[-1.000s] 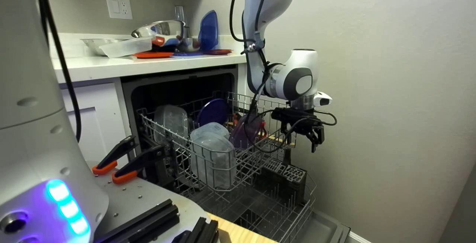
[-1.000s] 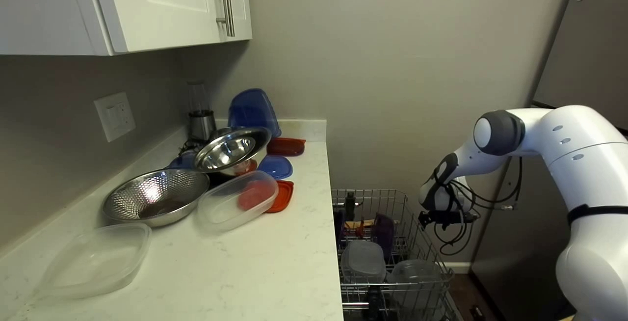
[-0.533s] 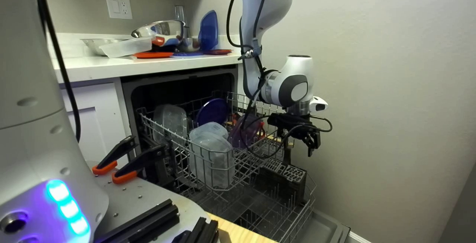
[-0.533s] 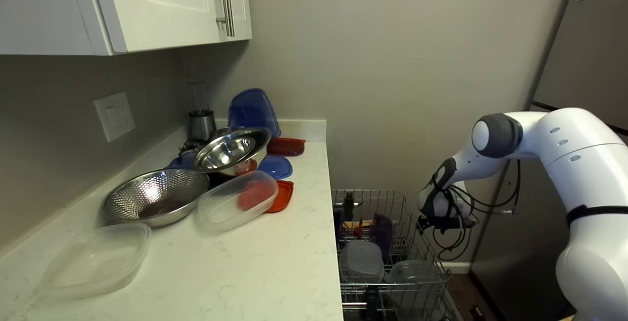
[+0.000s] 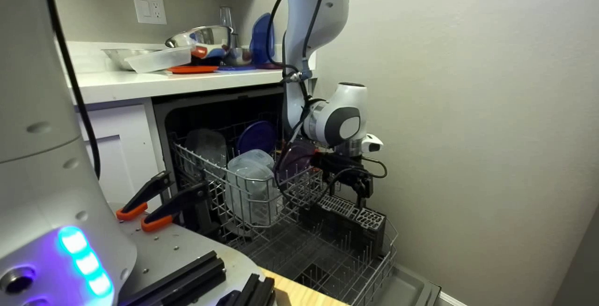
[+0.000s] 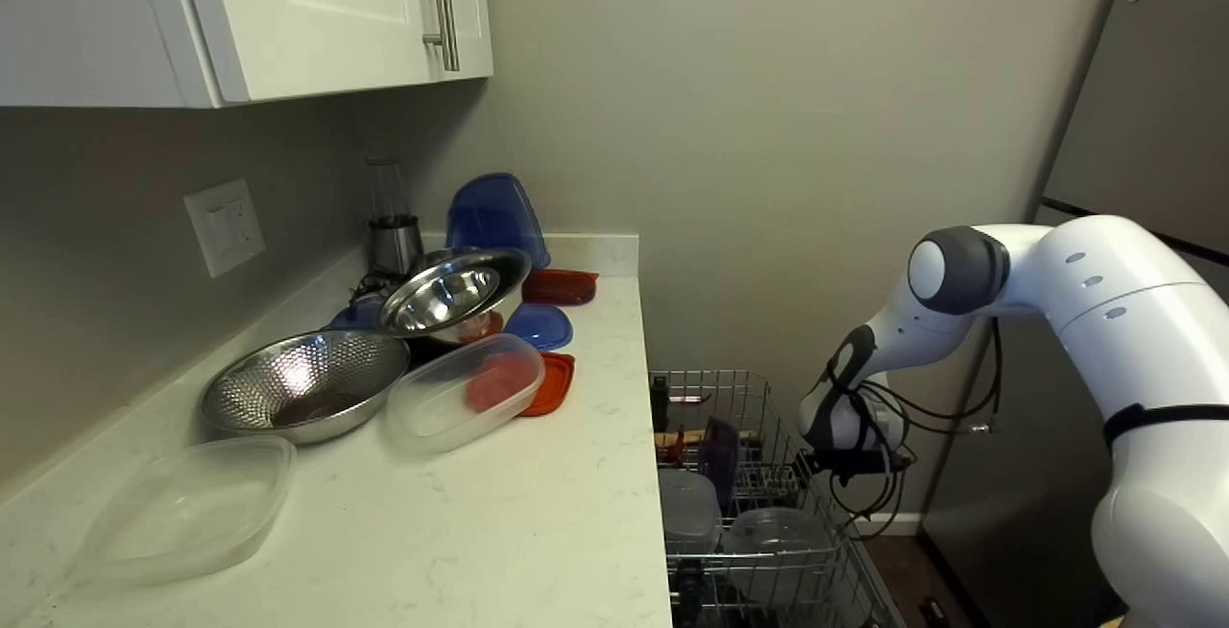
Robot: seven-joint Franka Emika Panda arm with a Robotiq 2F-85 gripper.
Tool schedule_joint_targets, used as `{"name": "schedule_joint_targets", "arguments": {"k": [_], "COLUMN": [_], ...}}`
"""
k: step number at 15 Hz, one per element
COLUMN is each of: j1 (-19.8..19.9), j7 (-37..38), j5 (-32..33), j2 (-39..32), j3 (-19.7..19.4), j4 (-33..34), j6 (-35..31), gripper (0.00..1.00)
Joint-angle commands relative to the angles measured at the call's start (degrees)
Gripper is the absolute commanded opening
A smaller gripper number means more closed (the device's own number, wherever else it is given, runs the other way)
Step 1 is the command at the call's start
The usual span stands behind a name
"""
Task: Push in the rack of the dishwasher
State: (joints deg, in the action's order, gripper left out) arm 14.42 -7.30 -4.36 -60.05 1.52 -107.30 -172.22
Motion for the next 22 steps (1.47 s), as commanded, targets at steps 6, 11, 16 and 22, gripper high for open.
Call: {"name": "schedule_joint_targets", "arguments": {"k": [6,11,16,22], "j1": [-5.1,-6.0,-8.8,-17.1], "j7": [2.7,2.9,5.2,10.8], "j5": [0.2,0.0,-0.5,-1.1], "j2": [0.7,1.3,0.9,0.2], "j3": [4.6,6.7,7.8,7.1], "j4": [-5.6,-6.6,-7.6,-6.7], "j6": [-3.7,-4.7,-10.1,-14.3], "gripper": [1.00,1.00,1.00,1.00]}}
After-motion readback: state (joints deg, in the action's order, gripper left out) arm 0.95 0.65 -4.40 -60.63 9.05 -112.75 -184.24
